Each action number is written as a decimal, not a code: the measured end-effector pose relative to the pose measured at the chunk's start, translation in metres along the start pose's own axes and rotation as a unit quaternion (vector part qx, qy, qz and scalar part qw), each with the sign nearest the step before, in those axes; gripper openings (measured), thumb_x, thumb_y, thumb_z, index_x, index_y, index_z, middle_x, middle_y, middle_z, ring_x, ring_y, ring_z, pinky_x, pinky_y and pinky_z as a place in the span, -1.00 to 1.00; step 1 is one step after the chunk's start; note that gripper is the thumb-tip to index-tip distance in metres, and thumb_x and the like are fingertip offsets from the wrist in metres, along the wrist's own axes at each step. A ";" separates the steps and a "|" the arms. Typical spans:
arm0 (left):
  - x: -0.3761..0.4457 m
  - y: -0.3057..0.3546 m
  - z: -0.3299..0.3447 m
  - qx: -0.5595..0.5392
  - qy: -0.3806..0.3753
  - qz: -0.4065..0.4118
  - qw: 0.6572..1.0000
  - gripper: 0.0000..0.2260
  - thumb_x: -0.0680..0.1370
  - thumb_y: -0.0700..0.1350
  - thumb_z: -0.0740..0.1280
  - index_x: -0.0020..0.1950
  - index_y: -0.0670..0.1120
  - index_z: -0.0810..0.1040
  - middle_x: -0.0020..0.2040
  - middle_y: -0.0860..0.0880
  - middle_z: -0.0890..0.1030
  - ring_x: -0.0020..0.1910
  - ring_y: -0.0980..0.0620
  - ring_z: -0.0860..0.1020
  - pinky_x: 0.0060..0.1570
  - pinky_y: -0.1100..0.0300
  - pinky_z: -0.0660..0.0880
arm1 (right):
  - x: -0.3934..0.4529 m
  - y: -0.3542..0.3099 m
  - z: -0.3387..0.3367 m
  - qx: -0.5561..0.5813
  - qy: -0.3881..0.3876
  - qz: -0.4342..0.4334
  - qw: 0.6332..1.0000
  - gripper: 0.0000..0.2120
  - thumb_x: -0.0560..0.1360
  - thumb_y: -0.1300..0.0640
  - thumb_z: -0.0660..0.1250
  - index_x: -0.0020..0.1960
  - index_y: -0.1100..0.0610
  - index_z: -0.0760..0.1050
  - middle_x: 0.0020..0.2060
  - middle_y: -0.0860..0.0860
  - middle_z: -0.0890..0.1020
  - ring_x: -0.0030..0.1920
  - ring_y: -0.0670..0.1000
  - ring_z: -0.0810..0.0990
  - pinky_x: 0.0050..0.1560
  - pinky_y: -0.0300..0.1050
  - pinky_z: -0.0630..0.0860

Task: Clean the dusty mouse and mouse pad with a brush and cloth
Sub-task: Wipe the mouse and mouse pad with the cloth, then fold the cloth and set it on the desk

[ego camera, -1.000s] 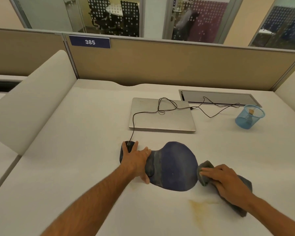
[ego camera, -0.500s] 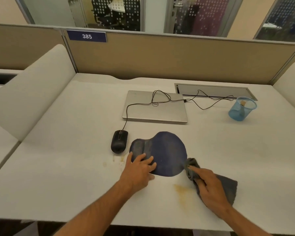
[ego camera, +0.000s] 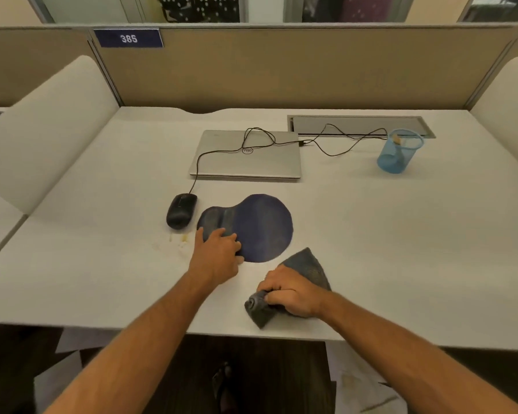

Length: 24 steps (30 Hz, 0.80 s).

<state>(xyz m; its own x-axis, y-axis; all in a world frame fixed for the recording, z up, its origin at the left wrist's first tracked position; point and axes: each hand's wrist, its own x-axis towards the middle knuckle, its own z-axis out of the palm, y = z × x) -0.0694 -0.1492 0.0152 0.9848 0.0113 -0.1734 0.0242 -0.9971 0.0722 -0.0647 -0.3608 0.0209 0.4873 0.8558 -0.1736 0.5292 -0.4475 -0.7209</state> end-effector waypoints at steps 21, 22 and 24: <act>-0.017 0.137 0.066 -0.110 0.117 0.122 0.979 -0.55 0.69 0.04 0.10 0.58 -0.02 0.23 0.60 -0.01 0.20 0.60 -0.04 0.07 0.54 -0.03 -0.18 | -0.310 0.076 0.000 0.258 0.107 0.299 0.912 -0.87 0.34 0.19 0.25 -0.34 0.23 0.46 -0.39 0.12 0.48 -0.34 0.04 0.43 -0.21 -0.03 0.35; -0.018 0.138 0.065 -0.121 0.121 0.124 0.977 -0.56 0.69 0.03 0.12 0.57 -0.02 0.26 0.59 -0.01 0.23 0.59 -0.04 0.10 0.54 -0.01 -0.18 | -0.313 0.077 -0.001 0.289 0.124 0.305 0.899 -0.88 0.35 0.21 0.25 -0.32 0.24 0.49 -0.36 0.11 0.52 -0.32 0.03 0.47 -0.18 -0.05 0.38; -0.020 0.140 0.061 -0.141 0.127 0.130 0.973 -0.57 0.68 0.04 0.13 0.54 -0.02 0.32 0.56 0.00 0.29 0.58 -0.03 0.14 0.55 -0.01 -0.15 | -0.323 0.082 -0.001 0.378 0.194 0.333 0.842 -0.83 0.45 0.31 0.22 -0.17 0.29 0.59 -0.17 0.14 0.63 -0.16 0.09 0.59 -0.06 -0.04 0.48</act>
<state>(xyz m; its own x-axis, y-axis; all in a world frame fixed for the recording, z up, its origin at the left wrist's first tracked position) -0.0960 -0.2937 -0.0315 0.9740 -0.1836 0.1330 -0.2197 -0.9088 0.3546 -0.1776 -0.6748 0.0186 0.7693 0.2650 -0.5813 -0.4724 -0.3766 -0.7969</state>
